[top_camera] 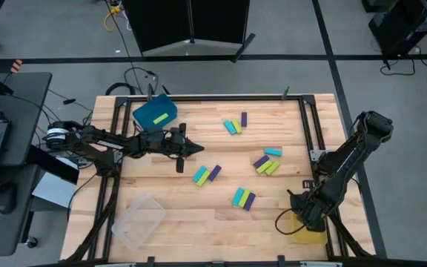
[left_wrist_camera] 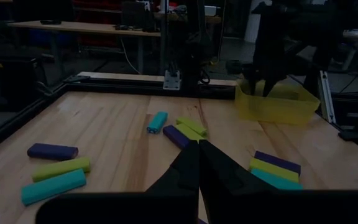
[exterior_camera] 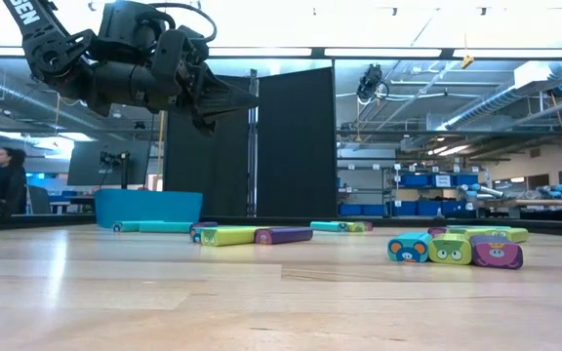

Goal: Sort blocks
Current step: Put the blue block into the transparent bin

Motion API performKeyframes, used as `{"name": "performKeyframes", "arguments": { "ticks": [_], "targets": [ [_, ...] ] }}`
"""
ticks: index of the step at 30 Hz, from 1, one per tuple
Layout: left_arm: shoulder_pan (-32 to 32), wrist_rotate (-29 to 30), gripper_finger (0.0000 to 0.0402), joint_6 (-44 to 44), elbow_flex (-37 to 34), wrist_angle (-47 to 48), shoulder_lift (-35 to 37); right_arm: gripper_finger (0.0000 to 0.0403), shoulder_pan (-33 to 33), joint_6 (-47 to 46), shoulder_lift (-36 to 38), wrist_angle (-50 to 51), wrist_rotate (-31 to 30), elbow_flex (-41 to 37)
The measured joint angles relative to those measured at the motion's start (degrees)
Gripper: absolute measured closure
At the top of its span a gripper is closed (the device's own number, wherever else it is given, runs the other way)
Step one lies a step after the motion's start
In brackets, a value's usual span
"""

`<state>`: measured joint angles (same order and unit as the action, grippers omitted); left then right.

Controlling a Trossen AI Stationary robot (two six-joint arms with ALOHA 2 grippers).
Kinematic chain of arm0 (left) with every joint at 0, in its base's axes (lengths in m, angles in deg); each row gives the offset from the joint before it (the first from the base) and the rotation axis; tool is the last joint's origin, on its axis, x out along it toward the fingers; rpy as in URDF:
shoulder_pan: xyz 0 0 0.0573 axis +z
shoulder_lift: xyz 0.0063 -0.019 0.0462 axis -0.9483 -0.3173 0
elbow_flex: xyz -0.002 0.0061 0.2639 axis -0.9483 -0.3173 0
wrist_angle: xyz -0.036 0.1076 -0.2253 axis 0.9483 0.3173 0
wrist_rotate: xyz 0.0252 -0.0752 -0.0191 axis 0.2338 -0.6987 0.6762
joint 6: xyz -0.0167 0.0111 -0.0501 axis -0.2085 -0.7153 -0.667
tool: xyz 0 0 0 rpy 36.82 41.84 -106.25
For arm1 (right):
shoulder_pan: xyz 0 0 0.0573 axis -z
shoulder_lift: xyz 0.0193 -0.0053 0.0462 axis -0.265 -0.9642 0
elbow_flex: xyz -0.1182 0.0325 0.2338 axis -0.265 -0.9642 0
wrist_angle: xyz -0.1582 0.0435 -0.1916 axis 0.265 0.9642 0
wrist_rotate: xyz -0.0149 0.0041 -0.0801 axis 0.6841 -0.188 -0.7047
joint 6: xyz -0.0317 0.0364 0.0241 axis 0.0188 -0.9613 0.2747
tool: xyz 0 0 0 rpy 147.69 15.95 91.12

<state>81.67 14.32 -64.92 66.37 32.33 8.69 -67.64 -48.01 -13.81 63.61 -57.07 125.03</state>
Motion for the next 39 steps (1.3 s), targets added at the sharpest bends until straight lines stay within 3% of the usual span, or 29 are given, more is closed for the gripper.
{"name": "performKeyframes", "arguments": {
  "ticks": [13,23,26,32,39],
  "targets": [
    [0.0,-0.4,0.0392,0.0,0.0,0.0,0.0,0.0263,0.2,-2.7,0.0,10.8,-0.1,8.4],
    [0.0,-0.4,0.0392,0.0,0.0,0.9,0.0,0.0360,4.8,-0.5,0.0,15.6,-3.9,16.3],
    [0.0,-0.4,0.0392,0.0,0.0,1.5,0.0,0.0393,7.6,3.8,0.0,15.2,-6.1,18.0],
    [0.0,-0.4,0.0392,0.0,0.0,2.2,0.0,0.0391,16.9,16.0,0.0,11.8,-9.1,17.5],
    [-0.1,-0.4,0.0392,0.0,0.0,3.2,0.0,0.0392,26.4,31.0,0.0,0.3,-9.1,15.7]
  ]
}}
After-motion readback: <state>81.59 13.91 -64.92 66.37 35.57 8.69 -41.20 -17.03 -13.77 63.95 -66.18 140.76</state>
